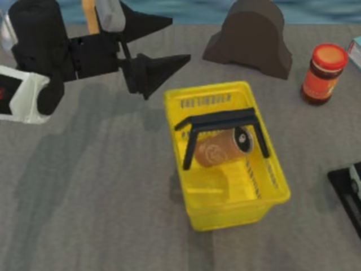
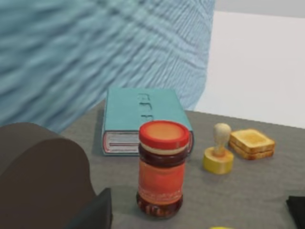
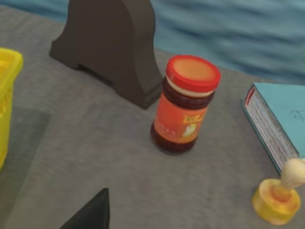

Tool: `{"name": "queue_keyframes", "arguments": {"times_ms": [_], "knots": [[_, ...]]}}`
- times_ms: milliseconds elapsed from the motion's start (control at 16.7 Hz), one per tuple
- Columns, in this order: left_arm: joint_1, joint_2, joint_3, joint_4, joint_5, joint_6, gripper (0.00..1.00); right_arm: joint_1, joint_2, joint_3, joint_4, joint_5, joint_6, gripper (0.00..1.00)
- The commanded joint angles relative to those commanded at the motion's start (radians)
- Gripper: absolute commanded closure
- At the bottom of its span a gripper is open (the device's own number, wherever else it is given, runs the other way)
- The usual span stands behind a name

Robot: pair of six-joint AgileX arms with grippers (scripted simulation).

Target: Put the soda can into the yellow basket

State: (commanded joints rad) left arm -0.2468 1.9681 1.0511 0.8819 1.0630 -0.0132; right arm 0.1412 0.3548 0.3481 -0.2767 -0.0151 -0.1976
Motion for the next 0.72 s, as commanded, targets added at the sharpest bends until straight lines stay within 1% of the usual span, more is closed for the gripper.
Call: {"name": "queue_keyframes", "arguments": {"times_ms": [240, 720], "knots": [[0.060, -0.354, -0.197, -0.189, -0.209, -0.033, 0.00, 0.112, 0.373, 0.365, -0.254, 0.004, -0.178, 0.00], [0.184, -1.259, -0.681, -0.612, -0.674, -0.049, 0.00, 0.346, 1.226, 1.179, -0.801, 0.019, -0.560, 0.00]]}}
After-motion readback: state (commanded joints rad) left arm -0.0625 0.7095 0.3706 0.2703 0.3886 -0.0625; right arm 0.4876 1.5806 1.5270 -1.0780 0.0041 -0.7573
